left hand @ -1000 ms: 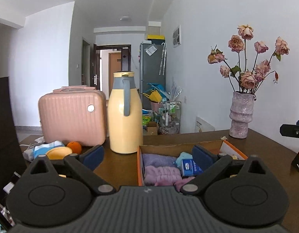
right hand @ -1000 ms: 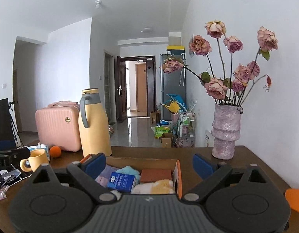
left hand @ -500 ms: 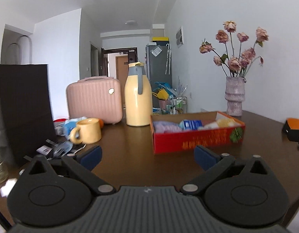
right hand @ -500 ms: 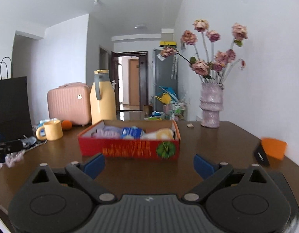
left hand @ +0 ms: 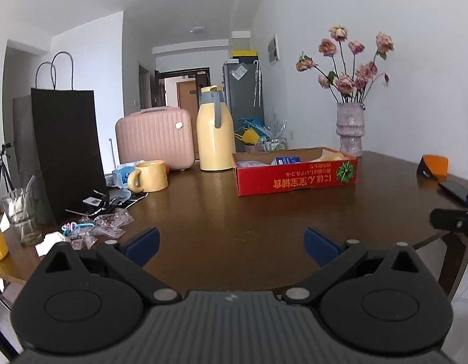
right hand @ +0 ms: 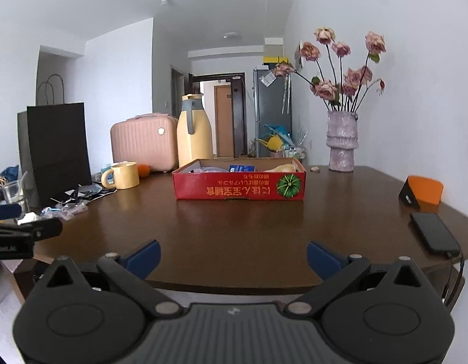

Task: Organize soft objects

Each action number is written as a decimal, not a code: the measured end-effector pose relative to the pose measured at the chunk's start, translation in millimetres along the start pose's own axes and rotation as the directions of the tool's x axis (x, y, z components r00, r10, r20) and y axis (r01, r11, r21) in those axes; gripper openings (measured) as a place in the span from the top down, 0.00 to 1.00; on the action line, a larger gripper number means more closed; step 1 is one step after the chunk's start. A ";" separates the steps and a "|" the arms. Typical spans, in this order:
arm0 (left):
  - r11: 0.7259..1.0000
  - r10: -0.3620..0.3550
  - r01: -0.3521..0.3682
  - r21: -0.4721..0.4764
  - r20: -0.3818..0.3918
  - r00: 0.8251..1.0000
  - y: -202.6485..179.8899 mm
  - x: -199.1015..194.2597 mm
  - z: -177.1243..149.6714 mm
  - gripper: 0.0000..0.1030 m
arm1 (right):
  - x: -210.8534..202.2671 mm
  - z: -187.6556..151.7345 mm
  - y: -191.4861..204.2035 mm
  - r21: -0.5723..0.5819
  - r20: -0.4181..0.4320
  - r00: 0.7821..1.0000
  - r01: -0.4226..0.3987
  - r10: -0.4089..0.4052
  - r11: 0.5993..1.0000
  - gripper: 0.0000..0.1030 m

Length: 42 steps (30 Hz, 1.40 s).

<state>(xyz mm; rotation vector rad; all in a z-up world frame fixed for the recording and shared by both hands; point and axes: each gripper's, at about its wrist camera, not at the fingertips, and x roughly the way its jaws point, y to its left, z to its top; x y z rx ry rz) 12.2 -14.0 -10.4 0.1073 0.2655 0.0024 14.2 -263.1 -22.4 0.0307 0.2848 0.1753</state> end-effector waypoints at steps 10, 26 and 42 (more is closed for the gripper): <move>0.998 0.006 -0.005 -0.055 0.015 1.000 10.7 -4.4 5.4 0.00 | 4.5 1.5 6.2 0.025 -0.007 0.999 -0.032 0.032 0.999 0.00; 0.999 0.000 0.001 -0.053 0.012 1.000 10.7 -3.2 4.4 0.00 | 6.2 1.5 2.0 0.033 -0.003 1.000 -0.007 0.007 0.999 0.00; 0.998 -0.001 0.002 -0.056 0.014 1.000 10.5 -5.8 5.3 0.00 | 5.5 0.8 0.5 0.041 0.000 1.000 -0.007 0.007 0.999 0.00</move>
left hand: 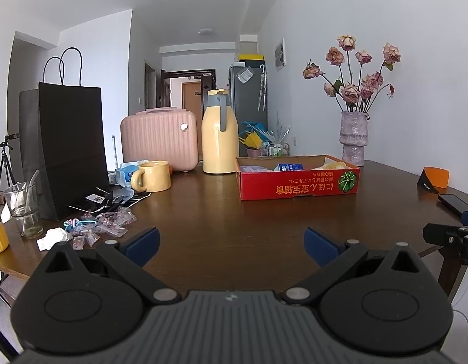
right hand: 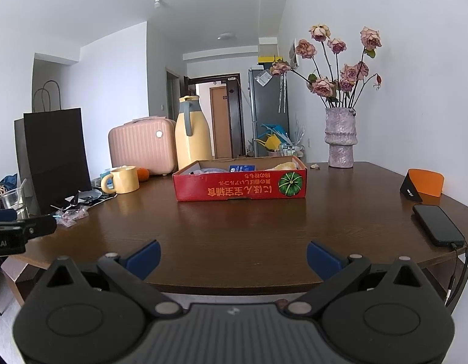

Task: Organize soft objects

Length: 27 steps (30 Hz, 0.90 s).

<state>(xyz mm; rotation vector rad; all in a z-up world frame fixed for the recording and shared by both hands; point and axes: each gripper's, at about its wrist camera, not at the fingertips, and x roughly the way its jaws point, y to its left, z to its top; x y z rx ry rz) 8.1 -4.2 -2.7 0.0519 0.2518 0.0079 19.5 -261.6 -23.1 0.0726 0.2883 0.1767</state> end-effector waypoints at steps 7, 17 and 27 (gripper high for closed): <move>1.000 -0.003 0.003 -0.001 0.001 1.000 0.7 0.5 -0.1 0.00 | 0.2 -0.1 -0.6 0.006 0.001 1.000 -0.001 0.001 1.000 0.00; 1.000 -0.004 0.004 0.002 0.000 1.000 -0.4 0.9 -0.1 0.00 | 1.9 -1.1 0.7 0.006 -0.002 1.000 0.000 0.000 1.000 0.00; 1.000 -0.012 0.012 0.004 -0.006 1.000 -1.2 2.4 -0.7 0.00 | 2.1 -1.7 0.8 0.011 -0.001 1.000 -0.001 0.001 1.000 0.00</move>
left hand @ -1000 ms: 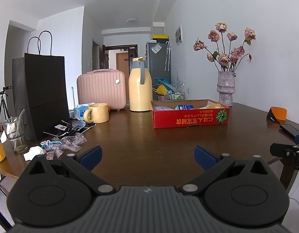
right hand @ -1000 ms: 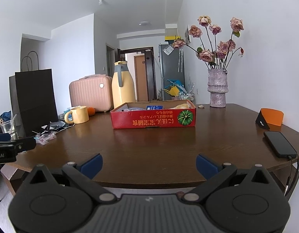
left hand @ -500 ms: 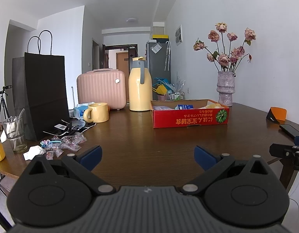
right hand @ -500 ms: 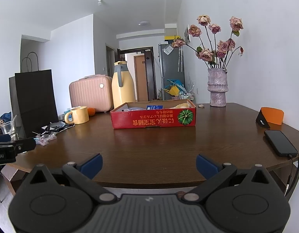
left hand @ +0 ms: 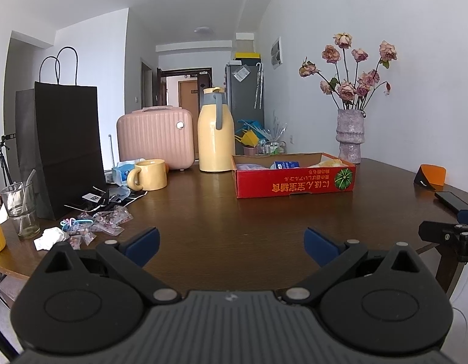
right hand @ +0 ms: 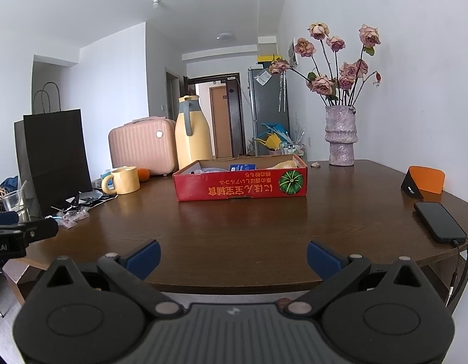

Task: Organize soft objects

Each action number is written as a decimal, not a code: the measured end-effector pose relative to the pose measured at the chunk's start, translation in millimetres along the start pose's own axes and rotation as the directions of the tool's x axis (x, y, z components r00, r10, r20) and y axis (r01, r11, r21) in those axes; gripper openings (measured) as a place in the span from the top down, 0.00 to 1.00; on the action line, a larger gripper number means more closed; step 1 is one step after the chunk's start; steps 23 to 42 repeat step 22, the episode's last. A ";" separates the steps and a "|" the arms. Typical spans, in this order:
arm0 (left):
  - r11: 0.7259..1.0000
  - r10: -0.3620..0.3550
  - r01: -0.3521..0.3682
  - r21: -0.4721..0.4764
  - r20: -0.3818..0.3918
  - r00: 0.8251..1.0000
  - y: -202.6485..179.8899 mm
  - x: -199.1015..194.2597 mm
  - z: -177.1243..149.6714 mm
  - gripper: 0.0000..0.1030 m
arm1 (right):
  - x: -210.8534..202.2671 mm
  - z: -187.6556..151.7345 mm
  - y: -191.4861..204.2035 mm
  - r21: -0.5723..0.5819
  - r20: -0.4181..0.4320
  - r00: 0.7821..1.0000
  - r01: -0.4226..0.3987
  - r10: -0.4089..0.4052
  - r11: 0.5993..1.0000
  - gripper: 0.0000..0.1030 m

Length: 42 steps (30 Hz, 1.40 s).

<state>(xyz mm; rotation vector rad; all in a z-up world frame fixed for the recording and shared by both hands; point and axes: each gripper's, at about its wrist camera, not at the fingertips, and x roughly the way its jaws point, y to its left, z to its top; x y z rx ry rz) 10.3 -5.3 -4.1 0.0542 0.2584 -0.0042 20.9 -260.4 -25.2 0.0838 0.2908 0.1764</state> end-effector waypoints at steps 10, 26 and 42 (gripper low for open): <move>1.000 -0.008 0.008 -0.003 -0.012 1.000 0.9 1.8 0.2 0.00 | -0.4 0.4 0.1 -0.002 -0.001 1.000 -0.001 0.001 1.000 0.00; 1.000 -0.007 0.007 -0.004 -0.004 1.000 0.7 0.2 -0.7 0.00 | 2.2 -0.2 0.2 0.001 -0.001 1.000 0.004 -0.004 1.000 0.00; 1.000 -0.007 0.007 -0.004 -0.004 1.000 0.7 0.2 -0.7 0.00 | 2.2 -0.2 0.2 0.001 -0.001 1.000 0.004 -0.004 1.000 0.00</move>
